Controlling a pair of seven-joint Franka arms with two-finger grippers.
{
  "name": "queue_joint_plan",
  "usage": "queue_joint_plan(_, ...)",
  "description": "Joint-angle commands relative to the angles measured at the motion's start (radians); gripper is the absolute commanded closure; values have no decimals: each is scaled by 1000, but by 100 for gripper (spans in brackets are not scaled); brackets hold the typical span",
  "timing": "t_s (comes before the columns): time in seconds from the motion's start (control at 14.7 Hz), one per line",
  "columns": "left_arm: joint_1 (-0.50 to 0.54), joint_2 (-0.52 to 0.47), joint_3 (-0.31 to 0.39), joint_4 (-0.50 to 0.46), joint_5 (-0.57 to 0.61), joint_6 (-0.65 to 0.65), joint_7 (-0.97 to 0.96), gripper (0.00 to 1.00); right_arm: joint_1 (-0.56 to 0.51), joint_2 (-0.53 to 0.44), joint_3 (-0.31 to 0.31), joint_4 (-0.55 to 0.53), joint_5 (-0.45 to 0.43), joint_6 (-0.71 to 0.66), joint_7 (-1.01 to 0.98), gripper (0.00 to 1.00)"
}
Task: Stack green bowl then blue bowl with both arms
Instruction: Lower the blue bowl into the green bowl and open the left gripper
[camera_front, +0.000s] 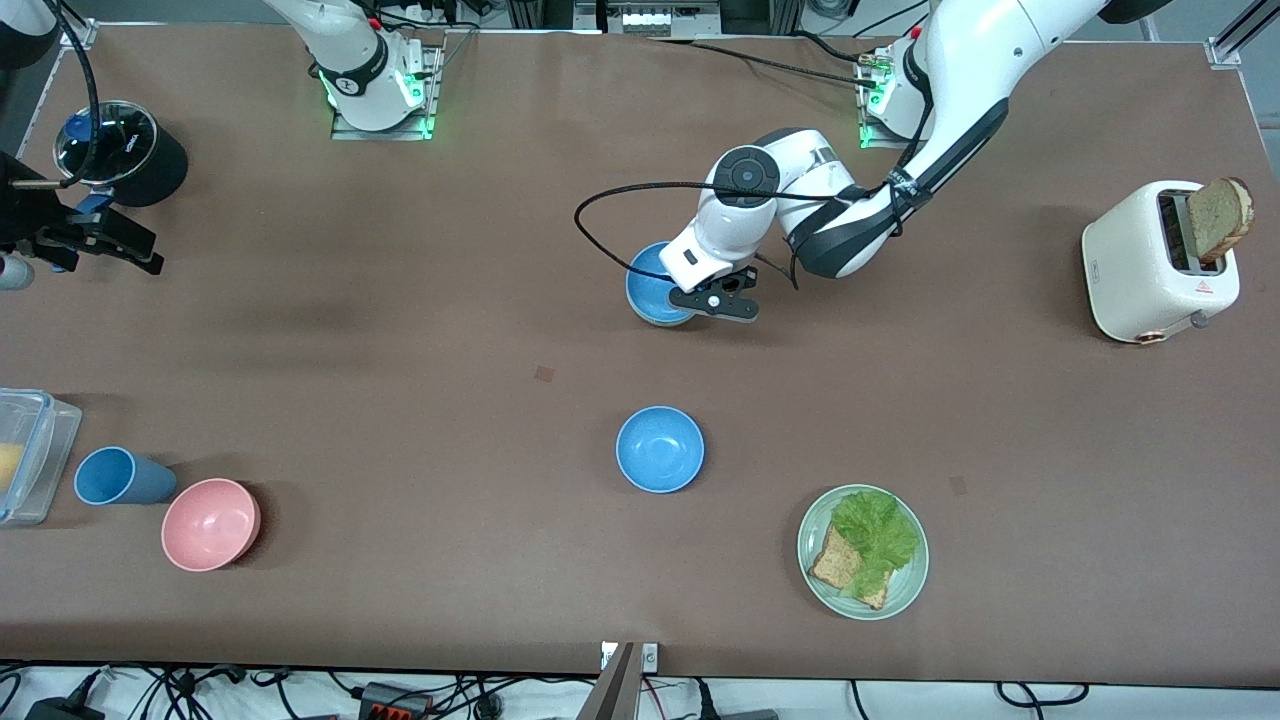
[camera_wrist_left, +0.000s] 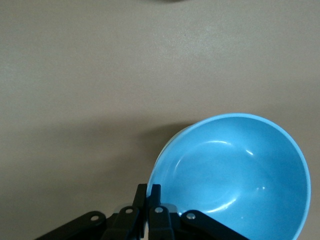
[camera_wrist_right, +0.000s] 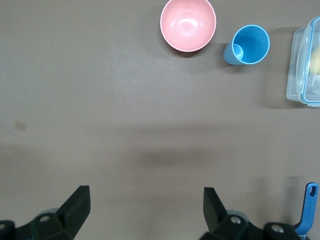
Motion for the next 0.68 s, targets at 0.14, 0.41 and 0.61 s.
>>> queue_joint_plan(0.14,9,-8,-1,17,26,-44,-23,70,-9,-17,10,-17,-9,-5,-14,0)
queue_joint_plan(0.41,112,-59,-68,30,11,-121,-16,70,-10,-17,10,-16,-7,-5,-12,0)
queue_joint_plan(0.61,317,-52,-227,30,11,-160,-8,68,-9,-17,10,-16,-7,-3,-12,0)
